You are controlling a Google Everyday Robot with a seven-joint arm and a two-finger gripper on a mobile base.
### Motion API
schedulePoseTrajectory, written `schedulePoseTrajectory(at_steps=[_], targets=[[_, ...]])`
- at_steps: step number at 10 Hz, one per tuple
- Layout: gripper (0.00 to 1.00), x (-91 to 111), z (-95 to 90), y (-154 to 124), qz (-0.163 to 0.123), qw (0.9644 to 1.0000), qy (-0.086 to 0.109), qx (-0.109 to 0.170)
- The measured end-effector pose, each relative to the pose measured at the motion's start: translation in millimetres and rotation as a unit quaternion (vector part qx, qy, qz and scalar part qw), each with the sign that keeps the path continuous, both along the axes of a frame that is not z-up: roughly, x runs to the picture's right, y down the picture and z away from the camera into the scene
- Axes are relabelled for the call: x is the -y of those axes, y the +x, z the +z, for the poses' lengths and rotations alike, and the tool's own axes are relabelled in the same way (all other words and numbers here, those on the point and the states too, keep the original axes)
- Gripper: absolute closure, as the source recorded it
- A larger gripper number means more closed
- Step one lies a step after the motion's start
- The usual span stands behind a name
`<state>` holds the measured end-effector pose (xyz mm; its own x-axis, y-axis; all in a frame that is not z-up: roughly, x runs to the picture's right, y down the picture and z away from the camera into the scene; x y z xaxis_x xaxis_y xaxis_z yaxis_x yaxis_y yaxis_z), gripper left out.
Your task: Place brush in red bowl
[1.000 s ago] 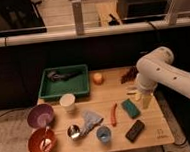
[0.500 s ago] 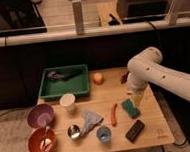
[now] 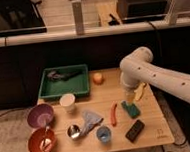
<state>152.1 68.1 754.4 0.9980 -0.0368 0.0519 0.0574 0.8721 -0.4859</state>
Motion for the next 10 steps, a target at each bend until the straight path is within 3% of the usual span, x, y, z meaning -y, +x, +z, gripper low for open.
schedulePoseTrajectory(at_steps=[3, 7, 10], targets=[[0.2, -1, 3.1, 2, 0.004, 1.0, 0.002, 0.003], [0.2, 3, 19.9, -25, 0.015, 0.9998, 0.001, 0.014], [0.2, 5, 28.7, -18, 0.021, 0.9997, 0.002, 0.015]])
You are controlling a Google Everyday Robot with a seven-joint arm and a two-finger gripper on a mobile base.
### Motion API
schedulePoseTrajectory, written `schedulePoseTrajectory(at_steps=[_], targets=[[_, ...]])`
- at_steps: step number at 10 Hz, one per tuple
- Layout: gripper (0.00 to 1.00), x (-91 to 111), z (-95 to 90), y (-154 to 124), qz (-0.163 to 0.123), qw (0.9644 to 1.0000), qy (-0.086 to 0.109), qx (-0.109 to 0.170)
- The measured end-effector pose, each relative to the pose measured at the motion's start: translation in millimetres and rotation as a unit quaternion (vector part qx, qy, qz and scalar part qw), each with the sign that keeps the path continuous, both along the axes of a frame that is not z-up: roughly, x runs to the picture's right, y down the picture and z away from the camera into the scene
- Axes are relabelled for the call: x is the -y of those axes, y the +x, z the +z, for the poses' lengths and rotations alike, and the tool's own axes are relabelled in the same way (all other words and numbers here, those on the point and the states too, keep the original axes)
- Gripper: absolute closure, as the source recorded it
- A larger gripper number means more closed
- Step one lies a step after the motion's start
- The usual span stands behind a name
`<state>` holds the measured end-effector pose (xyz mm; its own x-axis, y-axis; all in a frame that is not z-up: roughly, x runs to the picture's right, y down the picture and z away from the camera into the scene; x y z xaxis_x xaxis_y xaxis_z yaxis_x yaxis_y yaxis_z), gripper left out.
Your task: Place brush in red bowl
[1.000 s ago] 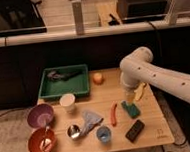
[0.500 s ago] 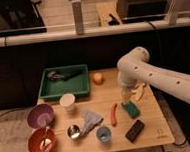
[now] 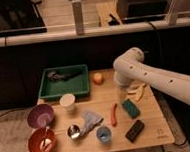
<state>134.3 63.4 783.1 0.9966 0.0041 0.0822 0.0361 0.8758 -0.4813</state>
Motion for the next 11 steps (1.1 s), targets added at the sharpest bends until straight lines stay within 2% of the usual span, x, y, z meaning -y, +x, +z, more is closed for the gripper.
schedulePoseTrajectory(at_steps=[3, 11], targets=[[0.2, 3, 11.2, -23, 0.008, 0.9999, -0.004, 0.009], [0.2, 15, 46.8, -25, 0.023, 0.9995, -0.005, 0.022]])
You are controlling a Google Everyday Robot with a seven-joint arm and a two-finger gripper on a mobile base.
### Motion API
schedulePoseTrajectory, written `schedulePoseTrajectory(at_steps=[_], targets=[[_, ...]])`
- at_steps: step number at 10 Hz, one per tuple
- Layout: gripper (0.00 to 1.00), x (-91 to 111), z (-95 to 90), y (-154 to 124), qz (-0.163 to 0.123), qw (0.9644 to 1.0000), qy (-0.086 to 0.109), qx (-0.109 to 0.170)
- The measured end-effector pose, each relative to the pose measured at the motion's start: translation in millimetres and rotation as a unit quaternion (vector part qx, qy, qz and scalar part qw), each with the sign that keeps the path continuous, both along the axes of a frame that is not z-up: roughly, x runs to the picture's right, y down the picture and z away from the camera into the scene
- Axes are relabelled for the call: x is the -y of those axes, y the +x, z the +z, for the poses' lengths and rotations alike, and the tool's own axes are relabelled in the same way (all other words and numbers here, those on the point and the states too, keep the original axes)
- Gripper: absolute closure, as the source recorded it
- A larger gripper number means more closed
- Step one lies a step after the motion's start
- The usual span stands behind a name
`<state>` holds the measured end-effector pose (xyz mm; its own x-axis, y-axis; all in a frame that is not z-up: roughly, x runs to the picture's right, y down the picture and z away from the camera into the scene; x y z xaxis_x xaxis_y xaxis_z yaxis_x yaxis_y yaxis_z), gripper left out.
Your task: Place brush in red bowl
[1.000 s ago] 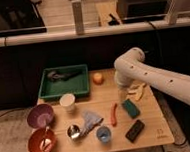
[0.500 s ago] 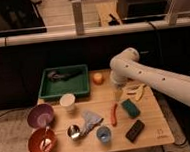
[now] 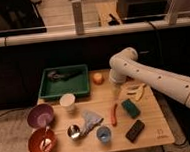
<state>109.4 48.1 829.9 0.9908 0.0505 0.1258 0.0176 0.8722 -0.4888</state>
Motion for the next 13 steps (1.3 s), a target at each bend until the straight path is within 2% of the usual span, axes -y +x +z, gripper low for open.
schedulePoseTrajectory(at_steps=[3, 6, 13], targets=[[0.2, 4, 12.7, -3, 0.003, 1.0, -0.003, 0.006], [0.2, 10, 29.6, 5, 0.01, 0.9999, -0.003, 0.006], [0.2, 14, 55.7, 12, 0.018, 0.9998, -0.009, 0.006]])
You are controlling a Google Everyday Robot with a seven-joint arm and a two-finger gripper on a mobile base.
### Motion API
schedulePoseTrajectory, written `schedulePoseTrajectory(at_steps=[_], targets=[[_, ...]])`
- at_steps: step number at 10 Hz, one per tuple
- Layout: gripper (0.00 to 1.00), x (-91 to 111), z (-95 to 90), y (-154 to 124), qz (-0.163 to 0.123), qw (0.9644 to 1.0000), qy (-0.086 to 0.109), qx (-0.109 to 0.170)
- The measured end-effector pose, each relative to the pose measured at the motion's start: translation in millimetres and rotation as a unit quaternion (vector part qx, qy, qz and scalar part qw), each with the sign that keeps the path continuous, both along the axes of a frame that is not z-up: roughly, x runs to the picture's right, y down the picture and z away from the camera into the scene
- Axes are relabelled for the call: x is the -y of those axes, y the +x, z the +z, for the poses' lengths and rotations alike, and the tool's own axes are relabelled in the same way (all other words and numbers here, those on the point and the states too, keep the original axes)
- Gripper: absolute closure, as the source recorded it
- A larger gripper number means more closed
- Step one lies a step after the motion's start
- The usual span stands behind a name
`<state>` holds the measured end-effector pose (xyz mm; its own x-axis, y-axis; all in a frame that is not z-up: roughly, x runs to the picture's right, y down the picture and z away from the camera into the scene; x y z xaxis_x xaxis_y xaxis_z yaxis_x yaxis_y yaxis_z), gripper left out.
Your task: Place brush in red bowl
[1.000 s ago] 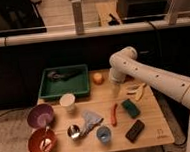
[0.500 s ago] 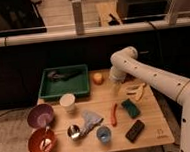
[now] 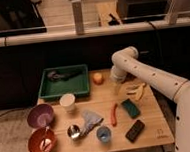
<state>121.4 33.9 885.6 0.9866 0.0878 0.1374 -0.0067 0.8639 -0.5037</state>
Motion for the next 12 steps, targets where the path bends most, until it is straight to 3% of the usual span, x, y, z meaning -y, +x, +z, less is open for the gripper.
schedulePoseTrajectory(at_steps=[5, 8, 12], targets=[[0.2, 2, 9.7, 4, -0.004, 1.0, 0.006, 0.003], [0.2, 34, -8.7, -24, -0.031, 0.9987, 0.036, 0.02], [0.2, 85, -33.9, -84, -0.073, 0.9919, 0.084, 0.06]])
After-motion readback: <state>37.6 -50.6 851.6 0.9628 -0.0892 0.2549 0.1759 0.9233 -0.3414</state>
